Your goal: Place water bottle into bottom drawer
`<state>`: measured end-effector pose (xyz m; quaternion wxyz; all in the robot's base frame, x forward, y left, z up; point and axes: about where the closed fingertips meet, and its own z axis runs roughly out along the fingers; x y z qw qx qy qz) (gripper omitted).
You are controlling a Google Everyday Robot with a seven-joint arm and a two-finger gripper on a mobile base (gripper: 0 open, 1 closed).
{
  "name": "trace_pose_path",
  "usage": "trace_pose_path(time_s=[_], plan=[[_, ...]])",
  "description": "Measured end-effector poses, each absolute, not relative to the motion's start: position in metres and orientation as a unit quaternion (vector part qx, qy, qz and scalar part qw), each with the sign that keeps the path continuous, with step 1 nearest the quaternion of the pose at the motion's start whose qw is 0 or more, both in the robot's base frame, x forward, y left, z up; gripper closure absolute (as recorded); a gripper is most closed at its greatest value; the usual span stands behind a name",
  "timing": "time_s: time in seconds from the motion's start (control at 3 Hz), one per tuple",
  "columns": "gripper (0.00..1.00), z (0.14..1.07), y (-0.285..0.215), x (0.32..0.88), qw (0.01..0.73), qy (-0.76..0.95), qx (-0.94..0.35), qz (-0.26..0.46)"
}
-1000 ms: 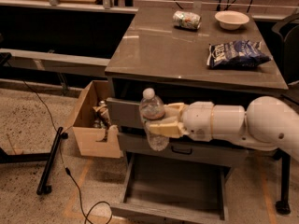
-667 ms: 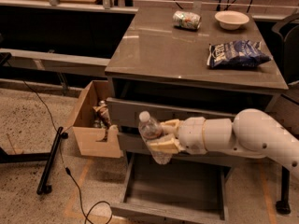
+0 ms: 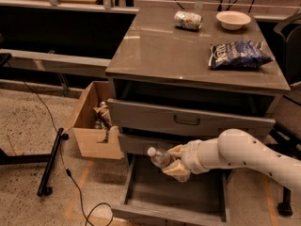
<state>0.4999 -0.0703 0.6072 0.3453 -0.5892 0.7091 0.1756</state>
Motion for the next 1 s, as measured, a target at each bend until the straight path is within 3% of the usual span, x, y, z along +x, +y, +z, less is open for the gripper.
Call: trace_pose_path(time_s=[1.0], plan=[[1.00,0.568,-0.088,0.514,0.340,0.716,-0.592,0.142]])
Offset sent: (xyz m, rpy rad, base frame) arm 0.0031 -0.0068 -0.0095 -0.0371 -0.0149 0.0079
